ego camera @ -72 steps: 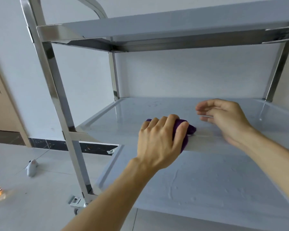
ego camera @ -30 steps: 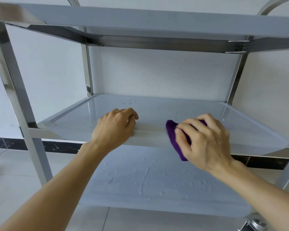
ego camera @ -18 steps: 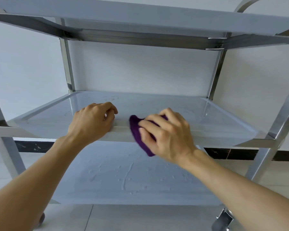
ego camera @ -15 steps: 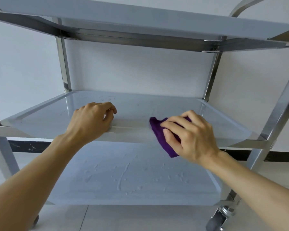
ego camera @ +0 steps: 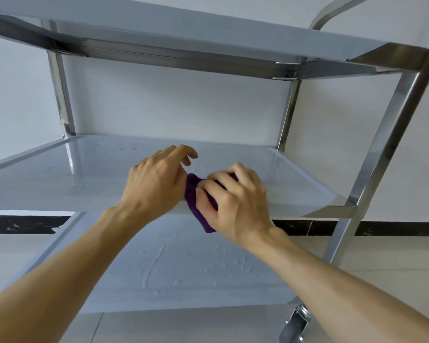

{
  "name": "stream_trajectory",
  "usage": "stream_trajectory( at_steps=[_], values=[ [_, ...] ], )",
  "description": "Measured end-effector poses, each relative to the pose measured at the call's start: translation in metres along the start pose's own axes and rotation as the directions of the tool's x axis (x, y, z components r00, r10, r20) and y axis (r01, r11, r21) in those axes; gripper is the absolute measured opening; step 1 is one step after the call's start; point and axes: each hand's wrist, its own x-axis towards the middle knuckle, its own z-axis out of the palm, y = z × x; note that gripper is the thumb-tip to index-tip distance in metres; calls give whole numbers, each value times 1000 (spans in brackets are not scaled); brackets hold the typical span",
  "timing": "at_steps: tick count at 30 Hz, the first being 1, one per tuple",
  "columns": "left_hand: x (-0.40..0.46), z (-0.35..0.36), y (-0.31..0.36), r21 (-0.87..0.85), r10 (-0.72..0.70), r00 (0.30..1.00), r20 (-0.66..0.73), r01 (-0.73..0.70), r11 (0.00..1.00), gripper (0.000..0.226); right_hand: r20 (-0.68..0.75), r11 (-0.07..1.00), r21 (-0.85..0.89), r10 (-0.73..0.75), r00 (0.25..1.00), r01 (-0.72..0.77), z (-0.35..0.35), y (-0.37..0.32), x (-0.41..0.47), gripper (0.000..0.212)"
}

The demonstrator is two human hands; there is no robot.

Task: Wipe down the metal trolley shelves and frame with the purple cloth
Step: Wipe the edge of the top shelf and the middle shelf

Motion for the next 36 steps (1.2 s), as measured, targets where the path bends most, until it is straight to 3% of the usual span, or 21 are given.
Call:
stream_trajectory(
  at_steps=[5,10,14,16,18,20,22,25,30,33,36],
  values=[
    [15,12,11,-80,-77,997,26,79,994,32,111,997,10,-75,991,74,-37,60,-23,23],
    [12,25,31,-21,52,989,137,-50,999,22,223,990,-118,95,970,-70,-82,137,-56,30],
    [8,25,34,28,99,982,159,-105,994,19,288,970,-190,204,936,-153,-94,153,-59,30],
    [7,22,28,26,56,986,156,-61,998,18,373,939,-203,335,865,-276,-88,155,-46,30],
    [7,18,21,27,10,988,153,-15,1000,17,462,869,-273,495,736,-414,-76,161,-28,37],
    [7,13,13,45,-30,988,151,23,999,17,493,786,-330,616,615,-522,-60,163,-11,41],
    [6,9,4,74,-74,986,151,63,995,17,502,738,-381,671,545,-558,-39,154,2,39],
    [6,2,-12,85,-145,978,153,133,988,17,592,783,-377,615,521,-495,-10,127,19,36],
    [13,-5,-26,68,-184,972,143,176,982,18,751,926,-10,256,609,-377,2,77,36,33],
    [25,-10,-34,78,-161,979,129,151,985,18,772,901,185,114,626,-392,-17,76,30,30],
    [27,-11,-44,85,-146,967,210,131,988,17,785,866,219,116,609,-449,-44,93,14,26]
  ],
)
